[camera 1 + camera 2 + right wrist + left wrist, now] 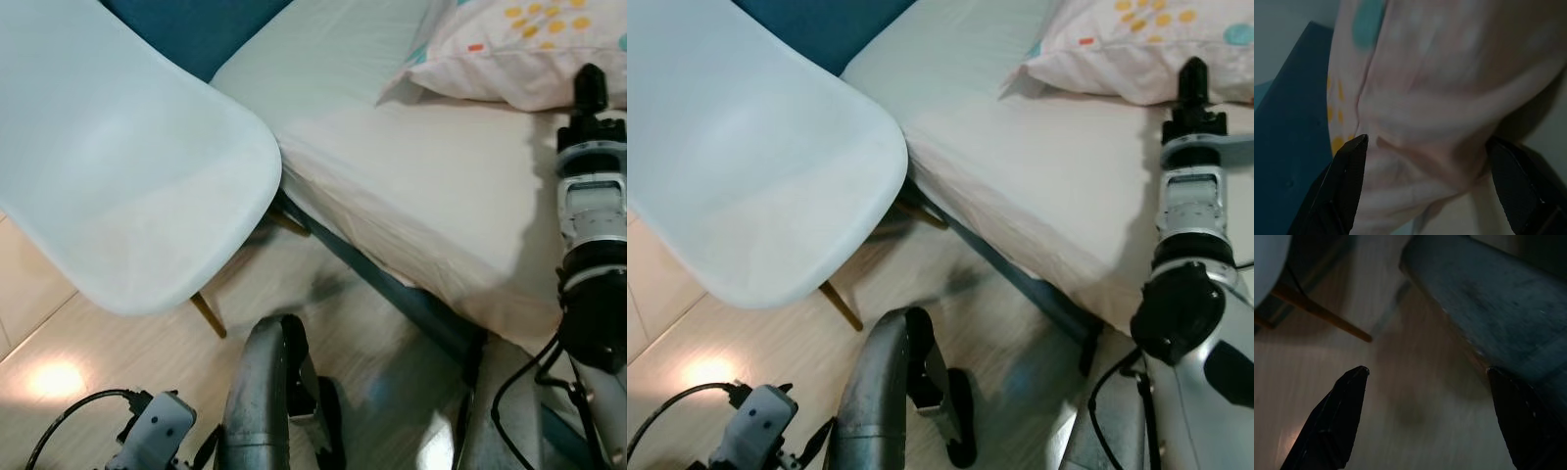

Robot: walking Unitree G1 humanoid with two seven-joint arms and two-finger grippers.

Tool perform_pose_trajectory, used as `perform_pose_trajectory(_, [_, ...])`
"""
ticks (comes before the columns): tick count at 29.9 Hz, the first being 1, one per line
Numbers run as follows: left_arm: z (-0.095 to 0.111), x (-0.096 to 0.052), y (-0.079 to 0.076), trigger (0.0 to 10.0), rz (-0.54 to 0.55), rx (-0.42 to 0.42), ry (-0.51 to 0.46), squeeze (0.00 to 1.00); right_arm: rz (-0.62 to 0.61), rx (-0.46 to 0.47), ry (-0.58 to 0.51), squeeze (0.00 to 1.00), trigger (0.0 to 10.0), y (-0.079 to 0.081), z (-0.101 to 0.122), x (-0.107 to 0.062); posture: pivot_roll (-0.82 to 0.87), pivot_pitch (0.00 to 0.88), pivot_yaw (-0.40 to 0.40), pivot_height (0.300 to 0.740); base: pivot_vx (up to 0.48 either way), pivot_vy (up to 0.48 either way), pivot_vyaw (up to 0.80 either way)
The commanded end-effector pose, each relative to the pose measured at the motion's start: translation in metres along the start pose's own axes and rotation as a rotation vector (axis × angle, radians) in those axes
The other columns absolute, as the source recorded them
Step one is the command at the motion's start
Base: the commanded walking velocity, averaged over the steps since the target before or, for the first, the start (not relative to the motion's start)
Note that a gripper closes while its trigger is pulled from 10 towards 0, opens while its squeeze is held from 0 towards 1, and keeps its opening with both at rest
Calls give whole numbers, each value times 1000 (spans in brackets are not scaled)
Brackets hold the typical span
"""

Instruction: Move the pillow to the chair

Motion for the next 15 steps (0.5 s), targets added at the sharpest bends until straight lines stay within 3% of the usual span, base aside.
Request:
perform_pose_trajectory(1, [-13, -13, 1, 10000, -10, -13, 75, 0, 21, -4, 38, 0, 10000, 5, -11, 0, 316, 592, 366, 496, 0, 0, 0])
perform_pose_trajectory(5, [-12, -16, 2, 10000, -15, -12, 87, 0, 43, 3, 17, 0, 10000, 11, -7, 3, 320, 595, 373, 496, 0, 0, 0])
perform_pose_trajectory(6, [-11, -20, 2, 10000, -17, -12, 94, 0, 56, 0, -7, 0, 0, 15, -2, 5, 323, 599, 379, 496, 0, 0, 0])
perform_pose_trajectory(15, [-9, -25, -3, 10000, -31, -22, 123, 0, 106, -8, -103, 0, 0, 31, 26, 15, 315, 597, 380, 496, 0, 0, 0])
Point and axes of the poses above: a point about 5 cm out from each wrist's last joint towards the gripper, its own x axis pointing out of the wrist towards the gripper, its own z axis along the axis of the wrist's last joint, y = z × x, the point moved 5 cm from there along x, pointing out of the wrist towards the gripper, and after that the axes turned 7 degrees about -x, right-handed, at the moved point
